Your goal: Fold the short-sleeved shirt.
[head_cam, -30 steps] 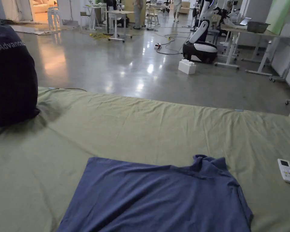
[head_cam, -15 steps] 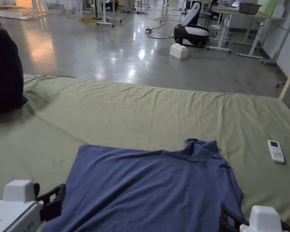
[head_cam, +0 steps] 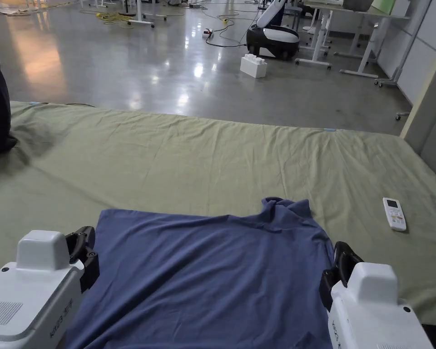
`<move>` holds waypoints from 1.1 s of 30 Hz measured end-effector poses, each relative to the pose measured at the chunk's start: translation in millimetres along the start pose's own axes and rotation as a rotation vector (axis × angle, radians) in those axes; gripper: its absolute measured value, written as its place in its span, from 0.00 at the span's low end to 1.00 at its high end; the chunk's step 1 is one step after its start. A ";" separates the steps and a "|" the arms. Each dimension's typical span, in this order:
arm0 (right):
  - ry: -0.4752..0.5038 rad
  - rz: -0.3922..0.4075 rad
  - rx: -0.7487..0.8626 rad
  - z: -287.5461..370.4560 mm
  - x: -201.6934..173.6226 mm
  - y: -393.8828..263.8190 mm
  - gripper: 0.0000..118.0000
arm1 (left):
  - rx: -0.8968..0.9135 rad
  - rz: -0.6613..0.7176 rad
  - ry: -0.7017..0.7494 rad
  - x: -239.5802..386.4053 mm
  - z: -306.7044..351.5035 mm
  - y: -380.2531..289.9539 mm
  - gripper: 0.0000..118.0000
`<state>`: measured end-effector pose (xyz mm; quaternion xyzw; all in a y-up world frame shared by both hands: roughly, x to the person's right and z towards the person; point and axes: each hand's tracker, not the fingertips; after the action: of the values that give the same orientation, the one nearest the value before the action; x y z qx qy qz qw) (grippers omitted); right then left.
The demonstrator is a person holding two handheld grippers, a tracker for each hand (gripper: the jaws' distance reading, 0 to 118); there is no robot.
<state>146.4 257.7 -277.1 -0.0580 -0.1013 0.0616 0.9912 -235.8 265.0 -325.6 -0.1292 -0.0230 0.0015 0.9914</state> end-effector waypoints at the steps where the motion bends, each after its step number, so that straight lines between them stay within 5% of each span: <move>1: 0.000 0.024 0.014 1.4 -1.8 -0.5 0.00 | -0.018 -0.003 0.003 -3.9 -1.1 -3.0 0.00; 11: 0.029 0.026 -0.048 -1.0 -5.4 -15.5 0.00 | -0.411 0.020 0.037 -72.2 -15.8 -50.8 0.02; 18: 0.036 0.027 -0.115 -4.1 -6.4 -31.4 0.00 | -0.656 0.085 0.048 -101.0 -31.8 -96.6 0.54; 26: 0.054 0.042 -0.167 -3.6 -9.3 -44.2 0.00 | -0.899 0.103 0.122 -103.2 -37.5 -131.5 0.60; 33: 0.069 0.054 -0.186 -0.1 -12.3 -49.5 0.00 | -0.870 0.090 0.130 -93.3 -28.9 -144.5 0.54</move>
<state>140.0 207.2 -273.2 -0.1546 -0.0708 0.0766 0.9825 -328.1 117.1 -320.7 -0.5354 0.0464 0.0266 0.8429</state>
